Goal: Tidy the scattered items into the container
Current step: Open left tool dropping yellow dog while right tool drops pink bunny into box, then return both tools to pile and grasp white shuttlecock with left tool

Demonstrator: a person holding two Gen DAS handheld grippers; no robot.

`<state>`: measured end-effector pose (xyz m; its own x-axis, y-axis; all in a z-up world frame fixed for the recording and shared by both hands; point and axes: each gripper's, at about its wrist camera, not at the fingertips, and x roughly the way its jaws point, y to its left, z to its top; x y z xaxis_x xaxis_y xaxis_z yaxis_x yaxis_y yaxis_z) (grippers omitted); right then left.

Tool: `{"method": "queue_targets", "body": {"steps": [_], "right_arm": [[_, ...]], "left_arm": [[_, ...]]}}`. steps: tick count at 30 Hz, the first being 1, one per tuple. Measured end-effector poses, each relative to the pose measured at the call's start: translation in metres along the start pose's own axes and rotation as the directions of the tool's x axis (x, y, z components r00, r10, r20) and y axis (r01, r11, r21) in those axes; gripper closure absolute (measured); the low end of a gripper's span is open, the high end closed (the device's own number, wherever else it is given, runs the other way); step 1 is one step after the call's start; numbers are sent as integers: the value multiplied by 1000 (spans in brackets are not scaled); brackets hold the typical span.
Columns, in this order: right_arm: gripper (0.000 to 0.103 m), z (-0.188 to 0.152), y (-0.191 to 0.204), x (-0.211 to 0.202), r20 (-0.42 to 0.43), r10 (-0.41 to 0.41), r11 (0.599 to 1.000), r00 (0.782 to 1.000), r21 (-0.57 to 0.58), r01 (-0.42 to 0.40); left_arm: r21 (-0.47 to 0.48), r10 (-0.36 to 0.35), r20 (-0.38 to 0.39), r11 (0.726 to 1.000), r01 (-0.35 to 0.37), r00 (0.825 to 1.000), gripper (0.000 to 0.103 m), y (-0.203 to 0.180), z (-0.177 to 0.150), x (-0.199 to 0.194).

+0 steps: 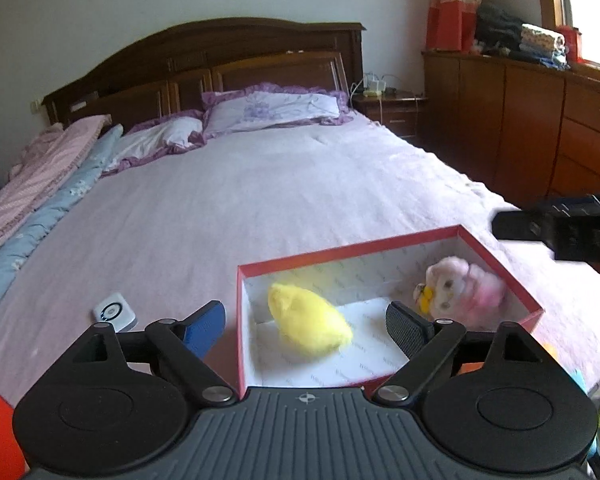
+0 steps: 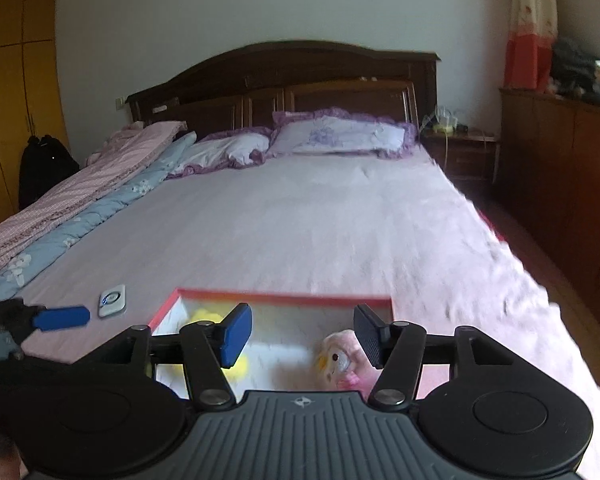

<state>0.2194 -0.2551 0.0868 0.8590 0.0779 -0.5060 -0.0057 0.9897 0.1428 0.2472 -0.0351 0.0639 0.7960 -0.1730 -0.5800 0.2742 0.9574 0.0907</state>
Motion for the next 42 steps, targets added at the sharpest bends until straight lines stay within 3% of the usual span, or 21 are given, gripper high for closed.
{"method": "queue_targets", "body": {"steps": [6,11,20,24,28,29,31,33,35,42], "right_arm": [[40,-58,0,-64,-38,32,999,999,-13,-33],[40,-116,10,-107,-81,36,999,996,-8,-37],[40,-213,23,-154,-191,97,988,977,133,-72],[41,-228,40,-160,-222,119,988,968,121,-94],[42,-220,60,-161,-205,126,992,971,40,-120],[42,-216,63,-160,-202,129,992,971,28,-126],[44,-206,68,-156,-197,140,990,970,9,-141],[50,-194,72,-150,-195,157,987,968,-11,-162],[55,-184,79,-143,-196,172,982,965,-41,-184],[57,-162,109,-100,-248,215,928,945,-249,-277]], "left_arm": [[2,-29,-16,1000,29,999,9,1,-42,-45],[-80,-35,-61,996,30,998,9,6,-93,-85],[-173,-39,-158,985,11,987,9,29,-159,-133],[-177,-34,-178,984,2,983,9,29,-176,-141],[-172,-63,-174,985,32,983,11,22,-180,-142],[-160,-59,-174,987,31,983,13,19,-180,-141],[-138,-52,-174,990,28,983,30,13,-180,-138],[-111,-44,-181,994,24,983,62,6,-181,-135],[-88,-42,-196,996,25,980,70,1,-184,-132],[-101,-16,-222,995,-7,975,78,8,-197,-130]]}}
